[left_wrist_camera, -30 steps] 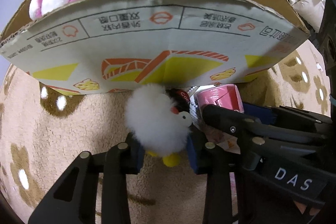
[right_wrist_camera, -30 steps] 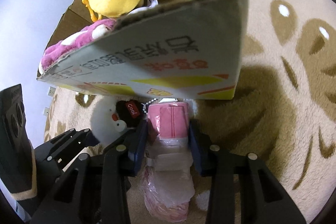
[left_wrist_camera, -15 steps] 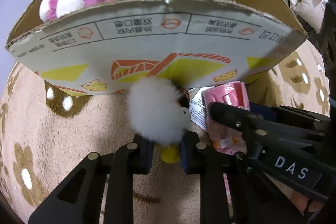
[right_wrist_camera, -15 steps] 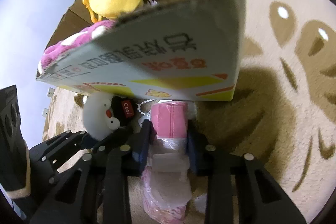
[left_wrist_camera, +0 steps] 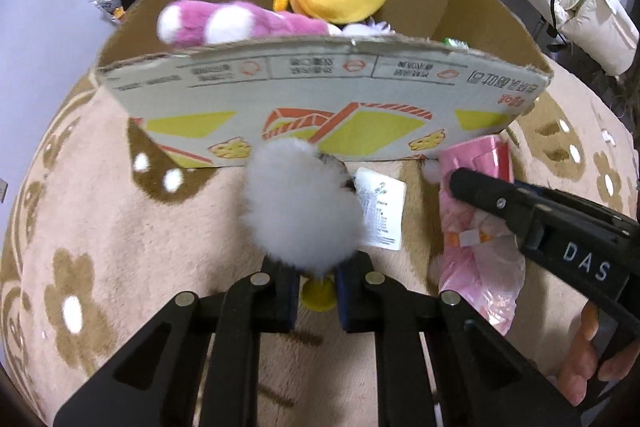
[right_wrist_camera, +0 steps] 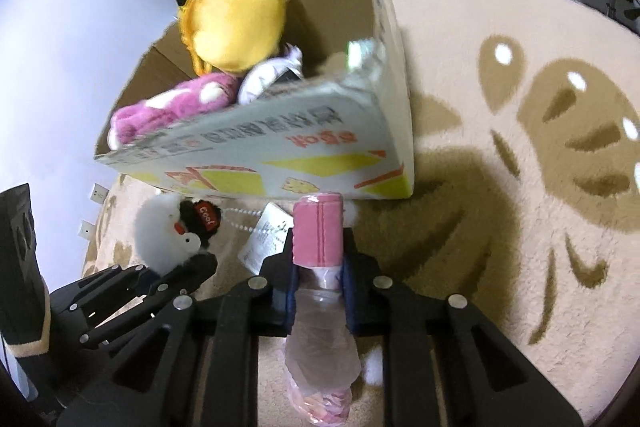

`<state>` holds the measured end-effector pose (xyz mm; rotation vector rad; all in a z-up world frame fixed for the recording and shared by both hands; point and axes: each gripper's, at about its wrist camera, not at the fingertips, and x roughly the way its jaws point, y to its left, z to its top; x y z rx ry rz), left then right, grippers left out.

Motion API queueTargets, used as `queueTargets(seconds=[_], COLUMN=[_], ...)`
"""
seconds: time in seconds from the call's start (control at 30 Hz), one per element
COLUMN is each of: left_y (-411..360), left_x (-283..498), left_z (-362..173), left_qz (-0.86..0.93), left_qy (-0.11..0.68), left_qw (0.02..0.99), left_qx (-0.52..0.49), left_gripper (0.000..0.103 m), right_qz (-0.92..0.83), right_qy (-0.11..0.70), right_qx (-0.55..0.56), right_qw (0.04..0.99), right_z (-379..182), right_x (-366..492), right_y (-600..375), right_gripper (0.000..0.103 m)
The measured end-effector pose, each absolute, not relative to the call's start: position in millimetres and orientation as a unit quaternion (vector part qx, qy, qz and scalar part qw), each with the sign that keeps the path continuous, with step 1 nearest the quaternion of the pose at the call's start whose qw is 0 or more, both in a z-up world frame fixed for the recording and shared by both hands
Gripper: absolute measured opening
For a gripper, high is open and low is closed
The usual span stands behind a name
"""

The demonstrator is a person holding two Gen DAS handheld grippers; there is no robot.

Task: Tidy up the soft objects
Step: 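Lift the penguin plush and pink bottle and carry both over the box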

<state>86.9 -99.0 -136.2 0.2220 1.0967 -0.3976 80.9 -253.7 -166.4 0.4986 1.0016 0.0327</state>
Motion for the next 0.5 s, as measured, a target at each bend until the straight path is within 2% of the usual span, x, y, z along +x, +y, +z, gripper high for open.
queueTargets(seconds=[0.5], left_y=[-70.8], left_x=[57.7], left_z=[-82.0], left_qz=[-0.178], left_qy=[0.459], left_qw=[0.867], left_qx=[0.080], left_gripper=[0.013], right_qz=[0.004], right_qy=[0.351], right_qx=[0.196], right_qw=[0.916], right_z=[-87.3], right_x=[27.3], right_y=[-247.4], right_gripper=[0.018])
